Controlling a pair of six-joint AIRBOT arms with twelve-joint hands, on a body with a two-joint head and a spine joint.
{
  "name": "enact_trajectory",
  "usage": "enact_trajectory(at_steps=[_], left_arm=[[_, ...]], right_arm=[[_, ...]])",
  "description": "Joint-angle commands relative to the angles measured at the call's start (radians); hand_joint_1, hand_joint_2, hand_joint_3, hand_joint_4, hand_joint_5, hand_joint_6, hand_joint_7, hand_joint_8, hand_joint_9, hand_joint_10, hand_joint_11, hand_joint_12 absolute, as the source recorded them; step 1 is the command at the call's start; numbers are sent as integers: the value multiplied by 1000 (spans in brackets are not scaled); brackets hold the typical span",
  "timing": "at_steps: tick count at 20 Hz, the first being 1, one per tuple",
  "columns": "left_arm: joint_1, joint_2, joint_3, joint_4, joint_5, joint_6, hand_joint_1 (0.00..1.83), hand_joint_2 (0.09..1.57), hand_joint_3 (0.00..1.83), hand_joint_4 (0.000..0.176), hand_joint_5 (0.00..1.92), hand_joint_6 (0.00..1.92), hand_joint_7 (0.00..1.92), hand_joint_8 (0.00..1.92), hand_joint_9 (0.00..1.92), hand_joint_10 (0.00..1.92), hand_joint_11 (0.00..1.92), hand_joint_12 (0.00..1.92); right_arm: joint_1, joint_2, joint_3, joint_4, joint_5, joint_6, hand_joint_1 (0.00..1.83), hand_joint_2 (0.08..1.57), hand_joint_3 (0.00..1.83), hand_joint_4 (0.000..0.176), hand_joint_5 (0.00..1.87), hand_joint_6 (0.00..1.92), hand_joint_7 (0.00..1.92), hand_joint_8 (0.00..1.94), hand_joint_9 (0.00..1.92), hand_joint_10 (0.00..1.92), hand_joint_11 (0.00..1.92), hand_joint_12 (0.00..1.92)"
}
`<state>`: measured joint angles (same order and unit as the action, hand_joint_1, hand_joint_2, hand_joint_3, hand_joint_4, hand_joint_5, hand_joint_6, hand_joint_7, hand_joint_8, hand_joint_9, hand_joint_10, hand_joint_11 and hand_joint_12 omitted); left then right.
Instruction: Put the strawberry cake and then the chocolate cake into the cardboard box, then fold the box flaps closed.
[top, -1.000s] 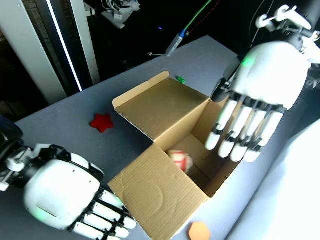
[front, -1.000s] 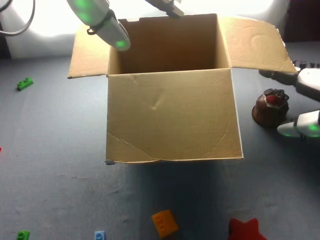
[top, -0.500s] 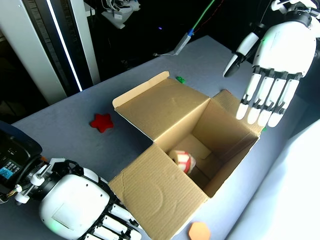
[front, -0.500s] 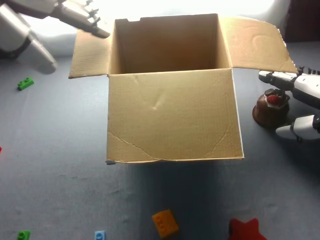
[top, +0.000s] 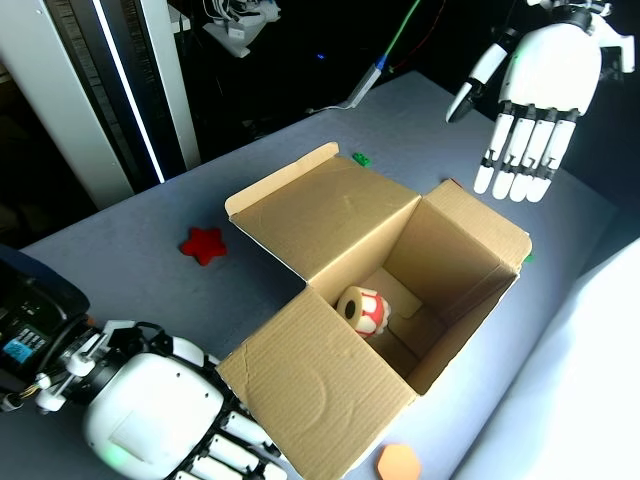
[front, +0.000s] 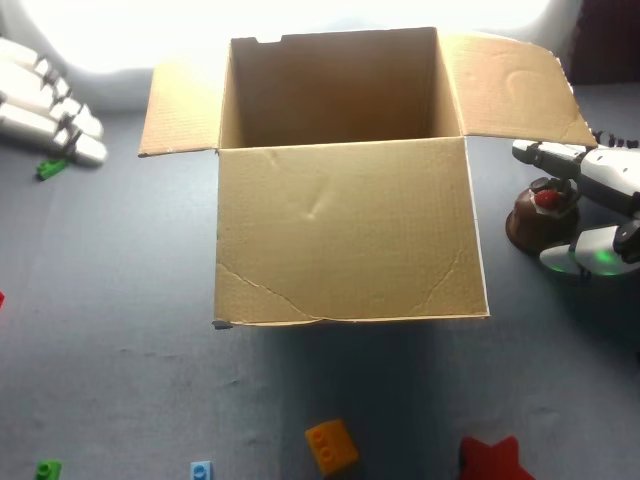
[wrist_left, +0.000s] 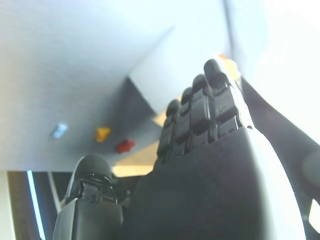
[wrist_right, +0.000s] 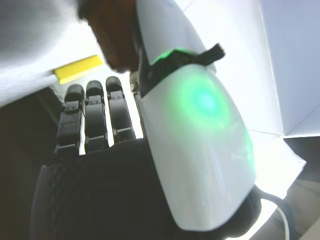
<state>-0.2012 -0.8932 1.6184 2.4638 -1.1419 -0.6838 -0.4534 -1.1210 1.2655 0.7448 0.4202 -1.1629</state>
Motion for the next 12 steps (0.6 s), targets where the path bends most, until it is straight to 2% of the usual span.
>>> enact_trajectory(at_steps=[1, 3, 4, 5, 6, 7, 9, 12], left_arm=[[-2, 12, -7, -77, 43, -3, 0, 1207, 2, 1, 30, 3, 36, 1, 85, 3, 0, 483], [44, 52, -52, -105, 62, 4, 0, 1210, 3, 2, 30, 2, 37, 1, 84, 2, 0, 482], [68, 68, -67, -133, 76, 12, 0, 1214, 4, 4, 39, 6, 51, 7, 98, 7, 0, 487], [90, 76, -69, -168, 85, 18, 0, 1214, 4, 4, 39, 6, 51, 7, 98, 7, 0, 487], [115, 81, -66, -222, 96, 33, 0, 1216, 4, 4, 41, 4, 54, 5, 102, 7, 0, 508], [138, 84, -63, -273, 108, 54, 0, 1226, 5, 4, 52, 6, 64, 4, 110, 7, 0, 538], [187, 94, -69, -399, 125, 110, 0, 1231, 6, 1, 53, 5, 62, 3, 106, 5, 0, 540], [248, 128, -135, -465, 173, 171, 0, 1238, 4, 0, 62, 5, 70, 2, 113, 4, 0, 583]], right_arm=[[7, 10, 10, -13, 101, 2, 1056, 1112, 11, 31, 0, 0, 0, 0, 0, 0, 0, 0], [7, 3, 15, -13, 101, 2, 1069, 1120, 14, 7, 96, 40, 96, 36, 96, 41, 23, 12], [7, 1, 17, -13, 101, 2, 1181, 1149, 1, 0, 542, 173, 621, 112, 460, 560, 0, 1464], [7, 0, 17, -13, 101, 2, 1181, 1149, 1, 0, 542, 173, 621, 112, 460, 560, 0, 1464], [6, 0, 17, -13, 100, 1, 1161, 1183, 6, 0, 652, 347, 703, 392, 432, 1013, 5, 1755], [5, 0, 17, -13, 100, 0, 1328, 1232, 0, 0, 794, 1216, 775, 1353, 583, 1553, 251, 1906], [5, 0, 17, -14, 100, -1, 1322, 1235, 0, 0, 811, 1237, 767, 1404, 582, 1598, 265, 1918], [16, 4, 16, -14, 95, -4, 1333, 1239, 0, 0, 765, 1257, 763, 1399, 602, 1628, 252, 1921]])
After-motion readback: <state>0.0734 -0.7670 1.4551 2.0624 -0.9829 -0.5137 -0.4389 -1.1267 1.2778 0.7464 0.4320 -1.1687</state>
